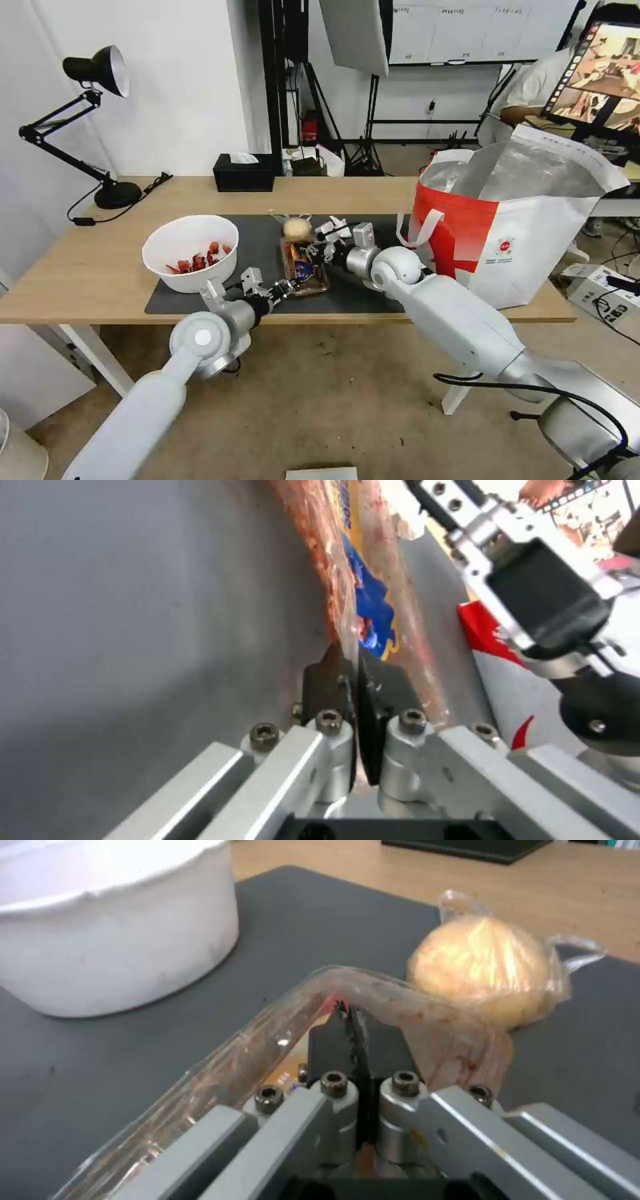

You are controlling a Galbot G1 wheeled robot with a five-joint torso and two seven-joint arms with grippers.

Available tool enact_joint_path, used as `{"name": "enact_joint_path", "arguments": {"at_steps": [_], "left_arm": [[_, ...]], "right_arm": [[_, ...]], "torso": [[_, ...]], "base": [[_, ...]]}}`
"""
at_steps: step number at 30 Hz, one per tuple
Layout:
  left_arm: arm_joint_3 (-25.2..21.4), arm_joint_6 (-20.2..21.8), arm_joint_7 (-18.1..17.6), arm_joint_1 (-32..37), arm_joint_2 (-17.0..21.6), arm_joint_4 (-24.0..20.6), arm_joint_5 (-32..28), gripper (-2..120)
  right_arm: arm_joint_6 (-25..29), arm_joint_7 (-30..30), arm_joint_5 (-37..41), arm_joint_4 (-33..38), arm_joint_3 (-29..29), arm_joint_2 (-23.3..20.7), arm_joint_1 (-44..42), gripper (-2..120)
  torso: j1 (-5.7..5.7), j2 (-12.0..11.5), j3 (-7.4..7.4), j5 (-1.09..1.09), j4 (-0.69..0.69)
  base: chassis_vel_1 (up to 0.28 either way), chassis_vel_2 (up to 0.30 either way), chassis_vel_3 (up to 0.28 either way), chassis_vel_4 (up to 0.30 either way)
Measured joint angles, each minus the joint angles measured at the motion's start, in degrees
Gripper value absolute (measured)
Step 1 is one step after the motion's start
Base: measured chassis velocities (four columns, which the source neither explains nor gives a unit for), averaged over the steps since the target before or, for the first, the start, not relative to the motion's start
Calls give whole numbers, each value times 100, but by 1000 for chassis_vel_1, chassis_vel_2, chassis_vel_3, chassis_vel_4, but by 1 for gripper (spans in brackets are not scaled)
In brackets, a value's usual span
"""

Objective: Pick up the trash from the table and place it into the takeout bag.

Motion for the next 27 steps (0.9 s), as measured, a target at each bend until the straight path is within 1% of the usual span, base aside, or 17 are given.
{"name": "enact_joint_path", "arguments": {"at_steps": [4,5,7,8,11,13,15,16,18,19,22,23,25,26,27], "left_arm": [[-39,-63,-2,21,17,-113,0,0],[-39,-63,-2,21,17,-113,0,0],[-133,-117,1,97,51,-295,0,0],[-133,-117,1,97,51,-295,0,0],[-234,-182,23,173,97,-502,7,0],[-254,-196,27,189,107,-543,21,0],[-336,-260,48,243,156,-674,124,0],[-336,-260,48,243,156,-674,124,0],[-416,-281,55,274,201,-765,154,0],[-416,-281,55,274,201,-765,154,0],[-537,-350,110,256,323,-918,275,0],[-537,-350,110,256,323,-918,275,0],[-546,-397,197,130,447,-947,428,0],[-546,-397,197,130,447,-947,428,0],[-526,-425,293,28,530,-929,552,0]], "right_arm": [[133,69,279,387,204,-170,-117,0],[133,69,279,387,204,-170,-117,0],[513,311,557,845,473,-358,-324,0],[513,311,557,845,473,-358,-324,0],[945,697,702,1340,747,-598,-624,0],[1022,757,708,1441,800,-651,-693,0],[1207,982,704,1943,1094,-886,-1099,2],[1207,982,704,1943,1094,-886,-1099,2],[1249,1107,680,2370,1370,-1088,-1489,11],[1249,1107,680,2370,1370,-1088,-1489,11],[1279,1200,381,3237,2054,-1560,-2579,28],[1279,1200,381,3237,2054,-1560,-2579,28],[1285,1193,147,3679,2496,-1744,-3244,38],[1285,1193,147,3679,2496,-1744,-3244,38],[1298,1153,-25,3911,2766,-1812,-3661,44]], "torso": [[0,0,0,0,0],[0,0,0,0,0],[0,0,0,0,0],[0,0,0,0,0],[0,0,-1,1,0],[-1,0,-1,1,0],[0,0,-1,1,-1],[0,0,-1,1,-1],[0,0,-1,0,0],[0,0,-1,0,0],[-1,0,-1,0,-1],[-1,0,-1,0,-1],[-1,1,-1,1,-1],[-1,1,-1,1,-1],[-1,2,-2,-1,-1]], "base": [[0,0,0,0],[0,0,0,0],[0,0,0,0],[0,0,0,0],[0,0,0,0],[0,0,0,0],[0,0,0,0],[0,0,0,0],[0,0,0,0],[0,0,0,0],[0,0,0,0],[0,0,0,0],[0,0,0,0],[0,0,0,0],[0,0,0,0]]}}
